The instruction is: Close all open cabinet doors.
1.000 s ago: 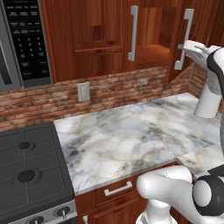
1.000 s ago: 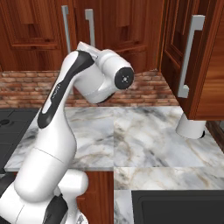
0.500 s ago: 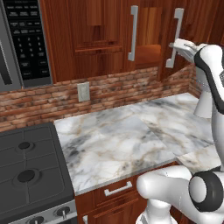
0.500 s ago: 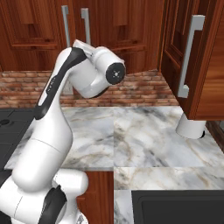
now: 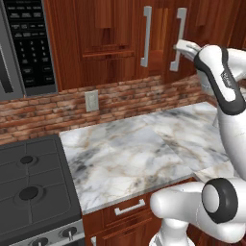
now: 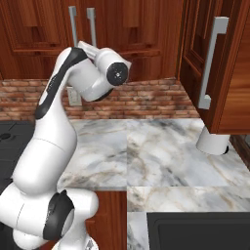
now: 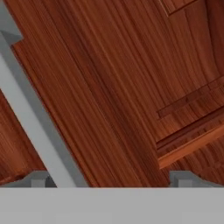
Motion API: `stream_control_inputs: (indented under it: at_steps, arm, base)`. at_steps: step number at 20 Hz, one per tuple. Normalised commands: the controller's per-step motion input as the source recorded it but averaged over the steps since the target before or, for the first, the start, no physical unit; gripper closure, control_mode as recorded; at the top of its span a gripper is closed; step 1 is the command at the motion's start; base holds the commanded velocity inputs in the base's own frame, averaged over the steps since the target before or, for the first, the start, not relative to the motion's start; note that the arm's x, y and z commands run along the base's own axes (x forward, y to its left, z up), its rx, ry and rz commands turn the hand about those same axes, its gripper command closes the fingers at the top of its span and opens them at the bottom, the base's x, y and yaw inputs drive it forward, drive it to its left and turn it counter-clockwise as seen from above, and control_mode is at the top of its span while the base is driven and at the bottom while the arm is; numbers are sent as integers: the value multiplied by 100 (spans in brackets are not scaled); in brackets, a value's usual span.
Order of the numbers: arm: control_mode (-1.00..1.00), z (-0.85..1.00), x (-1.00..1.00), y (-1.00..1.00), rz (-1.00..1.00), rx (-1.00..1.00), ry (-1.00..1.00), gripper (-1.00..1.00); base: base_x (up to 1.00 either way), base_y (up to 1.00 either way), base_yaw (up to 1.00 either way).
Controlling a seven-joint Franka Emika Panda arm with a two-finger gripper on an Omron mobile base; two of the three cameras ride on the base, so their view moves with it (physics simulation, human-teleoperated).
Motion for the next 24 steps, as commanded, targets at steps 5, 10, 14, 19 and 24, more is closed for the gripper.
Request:
stream_control_inputs:
  at_steps: [5, 10, 14, 19, 24]
  arm:
    - [-100, -1, 59, 3, 0, 0, 0, -100]
    - [-100, 0, 52, 1, 0, 0, 0, -100]
    - [-100, 0, 42, 3, 0, 0, 0, -100]
    - [-100, 0, 35, 3, 0, 0, 0, -100]
    - [-100, 0, 28, 0, 0, 0, 0, -100]
  base:
    - [0, 0, 0]
    - [0, 0, 0]
    - [0, 0, 0]
    - [0, 0, 0]
    - [0, 0, 0]
